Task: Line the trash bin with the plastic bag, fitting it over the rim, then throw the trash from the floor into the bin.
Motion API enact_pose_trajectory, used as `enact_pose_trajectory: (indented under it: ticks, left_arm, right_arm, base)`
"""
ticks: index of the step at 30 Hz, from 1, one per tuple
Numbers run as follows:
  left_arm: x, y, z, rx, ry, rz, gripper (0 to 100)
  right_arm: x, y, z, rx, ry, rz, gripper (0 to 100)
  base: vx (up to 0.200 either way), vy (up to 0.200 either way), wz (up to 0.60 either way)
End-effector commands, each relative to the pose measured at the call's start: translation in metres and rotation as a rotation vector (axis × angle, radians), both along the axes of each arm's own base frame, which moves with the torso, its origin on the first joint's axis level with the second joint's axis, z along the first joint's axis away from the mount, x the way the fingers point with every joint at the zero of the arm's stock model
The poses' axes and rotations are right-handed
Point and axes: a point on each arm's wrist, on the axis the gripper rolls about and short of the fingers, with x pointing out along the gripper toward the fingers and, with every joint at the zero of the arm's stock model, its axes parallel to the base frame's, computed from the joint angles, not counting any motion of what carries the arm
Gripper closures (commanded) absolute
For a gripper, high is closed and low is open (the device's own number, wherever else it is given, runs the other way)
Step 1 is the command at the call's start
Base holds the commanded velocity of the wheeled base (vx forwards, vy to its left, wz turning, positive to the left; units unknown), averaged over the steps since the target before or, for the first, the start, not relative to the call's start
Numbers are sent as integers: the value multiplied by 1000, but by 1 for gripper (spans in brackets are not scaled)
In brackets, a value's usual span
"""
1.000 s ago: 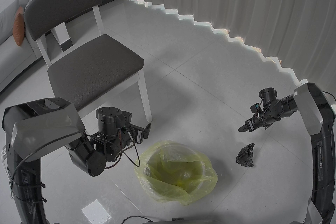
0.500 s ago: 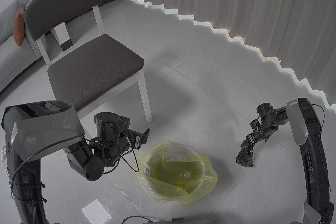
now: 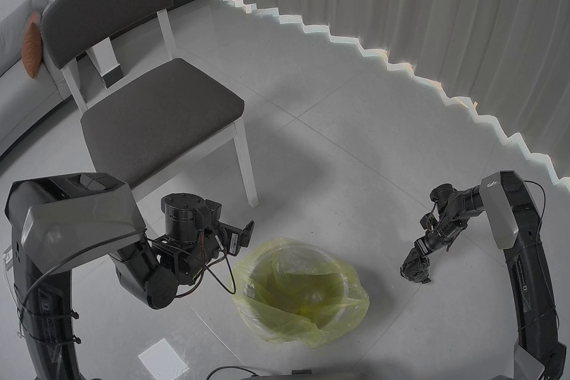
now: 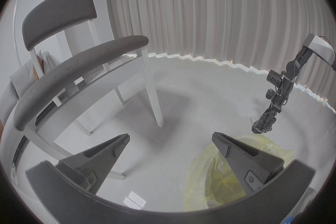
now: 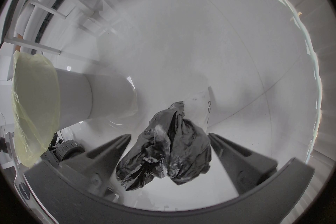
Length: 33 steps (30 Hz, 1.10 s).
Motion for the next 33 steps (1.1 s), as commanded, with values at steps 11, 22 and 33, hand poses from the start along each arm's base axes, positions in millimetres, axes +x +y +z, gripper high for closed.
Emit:
enact_pose_trajectory:
  ticks: [11, 22, 33]
  left_arm:
    - [-5, 1, 2, -9, -23, -4, 0]
    - [-27, 15, 27, -59, -79, 11, 0]
    - [-53, 31, 23, -101, -168, 22, 0]
  right_arm:
    - [-4, 15, 105, 12, -132, 40, 100]
    - [-133, 142, 300, 129, -455, 393, 100]
    - [-209, 228, 282, 194, -459, 681, 100]
  base:
    - [0, 0, 0]
    - [0, 0, 0]
    - [0, 0, 0]
